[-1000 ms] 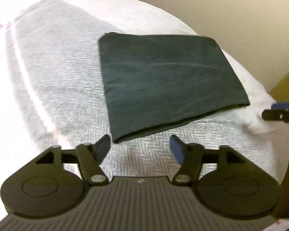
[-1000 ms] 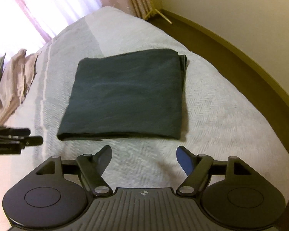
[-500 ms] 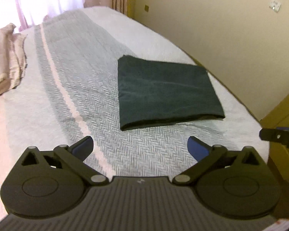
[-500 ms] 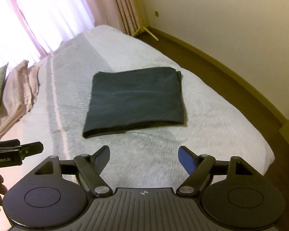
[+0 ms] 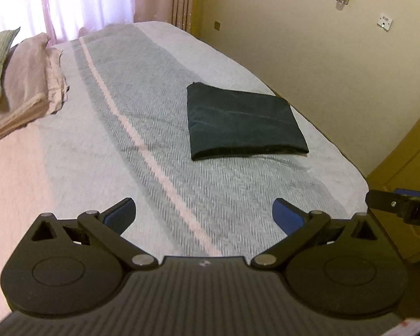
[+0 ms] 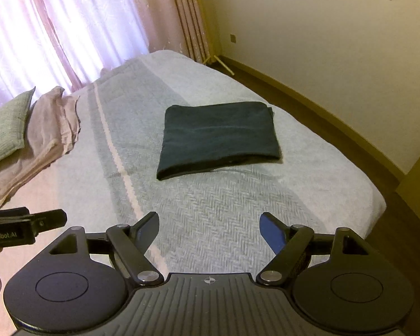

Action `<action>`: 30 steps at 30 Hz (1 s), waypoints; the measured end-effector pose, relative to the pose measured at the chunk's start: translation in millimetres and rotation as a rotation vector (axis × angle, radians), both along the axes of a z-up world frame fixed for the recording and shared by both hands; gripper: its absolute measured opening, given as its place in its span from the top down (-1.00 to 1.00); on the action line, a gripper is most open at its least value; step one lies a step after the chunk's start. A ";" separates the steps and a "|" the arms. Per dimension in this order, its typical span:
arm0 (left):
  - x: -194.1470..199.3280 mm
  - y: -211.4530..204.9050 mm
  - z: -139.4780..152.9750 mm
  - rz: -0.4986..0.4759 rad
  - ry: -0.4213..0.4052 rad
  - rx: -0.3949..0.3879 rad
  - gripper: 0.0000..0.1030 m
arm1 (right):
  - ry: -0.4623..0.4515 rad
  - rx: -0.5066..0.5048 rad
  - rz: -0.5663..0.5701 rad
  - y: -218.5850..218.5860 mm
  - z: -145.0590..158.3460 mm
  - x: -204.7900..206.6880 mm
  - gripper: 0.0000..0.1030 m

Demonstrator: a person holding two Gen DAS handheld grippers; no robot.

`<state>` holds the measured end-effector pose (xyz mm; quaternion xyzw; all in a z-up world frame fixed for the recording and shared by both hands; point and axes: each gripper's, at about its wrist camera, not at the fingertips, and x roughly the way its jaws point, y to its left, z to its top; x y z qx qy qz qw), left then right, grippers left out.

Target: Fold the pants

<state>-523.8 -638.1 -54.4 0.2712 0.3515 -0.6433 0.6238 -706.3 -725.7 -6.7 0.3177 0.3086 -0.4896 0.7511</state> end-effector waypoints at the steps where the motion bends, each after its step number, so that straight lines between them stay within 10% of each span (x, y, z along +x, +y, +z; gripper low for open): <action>1: 0.7 4.2 1.5 0.005 0.005 -0.002 -0.98 | 0.007 -0.002 -0.001 3.4 2.9 0.2 -0.48; 30: -53.0 -2.6 17.1 0.049 -0.006 -0.008 -0.98 | 0.050 0.015 0.072 -20.7 12.4 -25.2 -0.51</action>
